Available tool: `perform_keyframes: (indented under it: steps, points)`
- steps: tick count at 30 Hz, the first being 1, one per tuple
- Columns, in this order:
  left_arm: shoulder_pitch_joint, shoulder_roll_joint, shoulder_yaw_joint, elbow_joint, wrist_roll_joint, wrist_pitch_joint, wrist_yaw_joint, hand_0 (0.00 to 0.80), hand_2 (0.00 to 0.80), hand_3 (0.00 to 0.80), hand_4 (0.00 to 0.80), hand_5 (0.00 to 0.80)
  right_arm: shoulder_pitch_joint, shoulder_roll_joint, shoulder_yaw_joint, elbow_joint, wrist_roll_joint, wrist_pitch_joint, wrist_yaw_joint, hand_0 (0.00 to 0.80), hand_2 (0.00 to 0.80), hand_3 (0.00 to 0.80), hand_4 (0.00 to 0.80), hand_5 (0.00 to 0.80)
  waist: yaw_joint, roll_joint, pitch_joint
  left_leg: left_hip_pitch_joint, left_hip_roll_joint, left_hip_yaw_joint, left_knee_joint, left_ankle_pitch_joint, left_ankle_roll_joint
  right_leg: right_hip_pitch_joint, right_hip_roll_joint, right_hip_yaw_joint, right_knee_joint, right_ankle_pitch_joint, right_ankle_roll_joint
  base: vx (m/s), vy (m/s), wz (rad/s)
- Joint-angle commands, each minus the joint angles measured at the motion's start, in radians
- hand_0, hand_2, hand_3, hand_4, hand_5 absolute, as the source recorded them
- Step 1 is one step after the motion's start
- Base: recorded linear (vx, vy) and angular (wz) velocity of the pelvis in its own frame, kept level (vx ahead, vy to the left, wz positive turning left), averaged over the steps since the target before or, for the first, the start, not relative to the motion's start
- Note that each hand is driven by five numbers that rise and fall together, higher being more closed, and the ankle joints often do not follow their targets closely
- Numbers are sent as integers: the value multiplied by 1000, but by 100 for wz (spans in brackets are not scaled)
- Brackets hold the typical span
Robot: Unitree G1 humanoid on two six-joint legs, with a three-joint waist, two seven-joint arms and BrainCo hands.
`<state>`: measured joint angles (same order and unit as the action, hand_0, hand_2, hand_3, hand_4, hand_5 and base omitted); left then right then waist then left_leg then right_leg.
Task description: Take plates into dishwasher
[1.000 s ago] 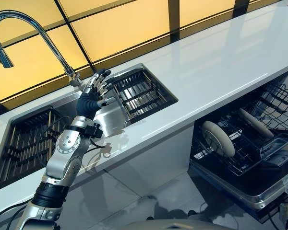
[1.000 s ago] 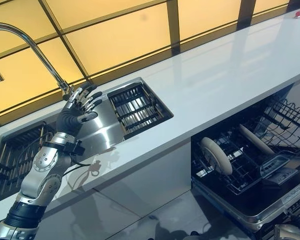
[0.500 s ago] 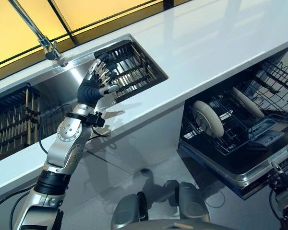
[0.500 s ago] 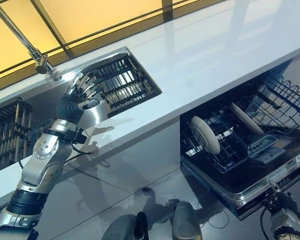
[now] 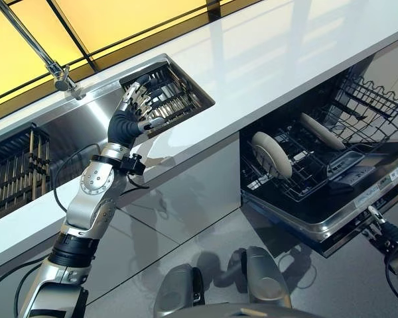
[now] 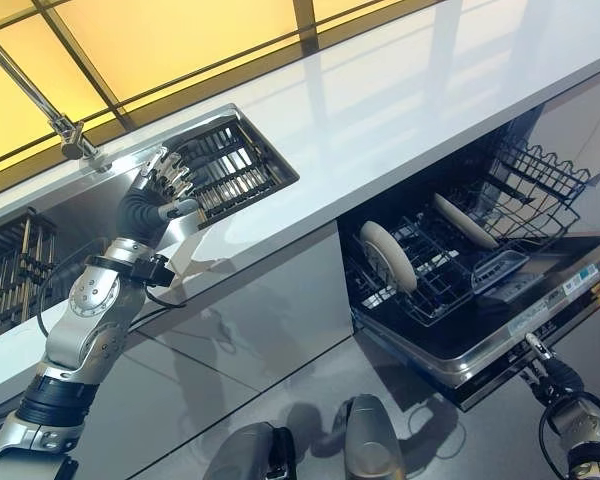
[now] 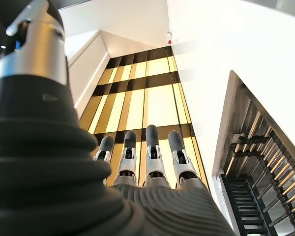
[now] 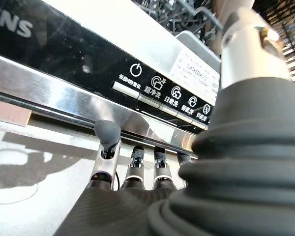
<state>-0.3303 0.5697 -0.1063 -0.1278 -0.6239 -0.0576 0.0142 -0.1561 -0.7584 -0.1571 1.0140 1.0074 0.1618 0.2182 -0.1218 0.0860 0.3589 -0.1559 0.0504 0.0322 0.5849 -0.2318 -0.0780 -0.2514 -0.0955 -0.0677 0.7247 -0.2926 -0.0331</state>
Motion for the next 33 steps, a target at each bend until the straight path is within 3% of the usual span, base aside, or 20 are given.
perform_keyframes:
  steps: [1, 14, 33]
  points:
    - [-54, 24, -13, 23, -10, -69, -3, 0, 0, 0, 0, 0, -306, 12, 49, -162, 62, -51, 47, 0, 0, 0, 0, 0, 57, -25, -31, -34, -68, 32, 157, -1, 130, 124, 53, -13, -98, 35, -52, 0, 0, 0]
    - [-86, 55, -26, 66, -37, -86, -17, 0, 0, 0, 0, 0, -433, -17, 64, -130, 68, -39, 34, 0, 0, 0, 0, 0, 95, -34, -32, -31, -79, 2, 168, 1, 125, 167, 43, -28, -115, 45, -48, -14, -12, 4]
    - [-68, 82, -25, 116, -34, -96, -57, 0, 0, 0, 0, 0, -520, -69, 65, -93, 61, -36, 14, 0, 0, 0, 0, 0, 145, -66, -84, 67, -108, -62, 44, -21, 118, 269, 26, -67, -158, 36, -43, 25, -31, 15]
